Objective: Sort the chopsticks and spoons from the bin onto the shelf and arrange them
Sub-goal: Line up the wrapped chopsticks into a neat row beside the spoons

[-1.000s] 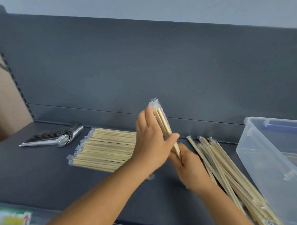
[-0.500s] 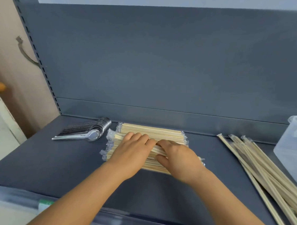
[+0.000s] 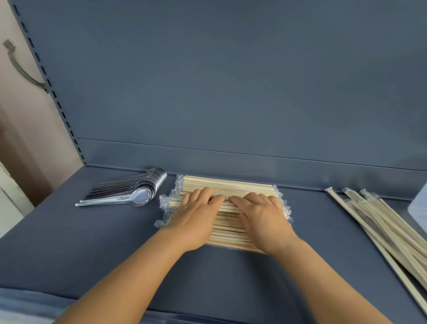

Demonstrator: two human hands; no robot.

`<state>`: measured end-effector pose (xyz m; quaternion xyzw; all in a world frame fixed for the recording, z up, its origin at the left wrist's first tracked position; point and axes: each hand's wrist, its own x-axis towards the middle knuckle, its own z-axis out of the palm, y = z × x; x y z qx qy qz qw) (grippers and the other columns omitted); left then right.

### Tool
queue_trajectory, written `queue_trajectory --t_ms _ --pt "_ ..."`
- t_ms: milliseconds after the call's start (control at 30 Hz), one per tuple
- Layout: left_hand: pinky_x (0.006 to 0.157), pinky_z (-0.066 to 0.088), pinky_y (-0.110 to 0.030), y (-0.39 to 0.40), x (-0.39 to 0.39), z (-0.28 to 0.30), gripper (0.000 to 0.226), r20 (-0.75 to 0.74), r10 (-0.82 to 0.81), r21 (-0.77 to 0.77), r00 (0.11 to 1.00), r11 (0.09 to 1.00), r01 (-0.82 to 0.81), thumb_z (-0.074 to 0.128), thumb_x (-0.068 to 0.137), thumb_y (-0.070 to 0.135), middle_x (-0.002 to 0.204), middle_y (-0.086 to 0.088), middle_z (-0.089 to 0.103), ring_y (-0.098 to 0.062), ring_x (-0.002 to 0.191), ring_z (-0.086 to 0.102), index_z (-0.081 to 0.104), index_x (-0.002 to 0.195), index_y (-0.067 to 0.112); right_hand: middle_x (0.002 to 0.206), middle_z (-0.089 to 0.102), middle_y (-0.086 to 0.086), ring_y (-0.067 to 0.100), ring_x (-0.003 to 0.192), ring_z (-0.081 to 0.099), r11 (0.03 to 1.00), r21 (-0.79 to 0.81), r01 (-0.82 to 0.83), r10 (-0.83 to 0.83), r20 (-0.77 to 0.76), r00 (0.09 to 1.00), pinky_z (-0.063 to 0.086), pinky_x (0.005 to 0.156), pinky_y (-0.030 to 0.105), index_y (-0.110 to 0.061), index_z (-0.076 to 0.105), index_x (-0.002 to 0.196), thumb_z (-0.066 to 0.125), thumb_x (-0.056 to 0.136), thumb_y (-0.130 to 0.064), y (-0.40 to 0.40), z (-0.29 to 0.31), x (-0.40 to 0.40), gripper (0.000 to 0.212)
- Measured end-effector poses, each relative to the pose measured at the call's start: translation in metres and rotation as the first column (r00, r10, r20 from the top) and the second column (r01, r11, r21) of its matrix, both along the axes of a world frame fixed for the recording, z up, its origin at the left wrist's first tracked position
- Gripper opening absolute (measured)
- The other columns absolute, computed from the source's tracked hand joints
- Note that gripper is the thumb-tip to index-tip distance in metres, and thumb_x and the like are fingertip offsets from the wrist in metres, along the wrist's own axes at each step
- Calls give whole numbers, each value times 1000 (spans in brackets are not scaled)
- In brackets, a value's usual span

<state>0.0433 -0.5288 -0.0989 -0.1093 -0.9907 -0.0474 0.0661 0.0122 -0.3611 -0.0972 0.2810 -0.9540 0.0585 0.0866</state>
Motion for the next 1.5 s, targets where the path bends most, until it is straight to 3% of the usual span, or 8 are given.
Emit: queue_trajectory --t_ms 233,333,500,600,733,1133,1300,1500 --pt "102 25 -29 -1 -2 1 81 93 -5 72 996 997 -2 38 78 -10 125 2 26 -20 114 27 17 147 27 123 50 -3 23 113 44 997 -66 25 -22 39 999 28 96 33 -33 41 140 43 94 -19 -1 -4 0 48" --pt "106 23 -30 -2 -1 0 74 141 -17 83 990 997 5 38 89 -2 132 4 19 -19 120 21 7 151 25 125 47 -3 22 115 42 998 -53 40 -37 61 997 27 98 31 -32 41 140 39 92 -30 -1 -4 4 48" --pt "118 0 -35 -2 4 -1 58 212 -59 53 975 997 48 23 103 33 154 7 -5 -17 143 -6 -1 153 16 151 21 -7 19 137 18 999 -2 53 -52 156 986 16 111 32 -27 26 147 33 98 -42 0 -2 14 52" --pt "117 -11 -37 0 7 -6 60 251 -58 28 966 998 53 19 103 38 157 7 -22 -11 142 -25 -9 152 17 159 1 -6 15 146 -2 999 21 29 -34 245 969 1 118 34 -24 10 151 27 101 -42 2 -3 21 57" --pt "117 -14 -39 3 10 -9 60 299 -61 22 952 998 57 15 103 40 155 7 -29 -8 138 -32 -14 151 19 159 -11 -6 12 145 -15 998 56 29 -45 308 950 -8 117 36 -20 -2 152 21 102 -42 3 -4 25 59" --pt "117 -13 -38 16 17 -5 59 323 -28 4 946 1000 28 13 103 37 155 3 -27 -9 140 -29 -17 149 16 159 -9 -5 11 145 -15 999 32 3 -13 338 941 -10 116 36 -18 -4 152 19 103 -37 7 -3 27 57" --pt "118 -11 -34 33 21 5 57 211 -47 53 976 998 37 15 104 33 158 3 -21 -10 142 -25 -12 151 16 160 4 -3 14 147 -5 996 -82 41 -16 283 959 -5 117 36 -16 6 152 23 103 -30 19 4 30 54" --pt "114 14 -24 89 22 22 50 -25 -110 142 994 983 112 32 100 18 152 5 20 -14 140 17 21 149 18 148 30 -5 16 138 24 988 -103 112 -100 111 989 13 111 25 -20 28 145 38 97 -21 67 18 34 50"
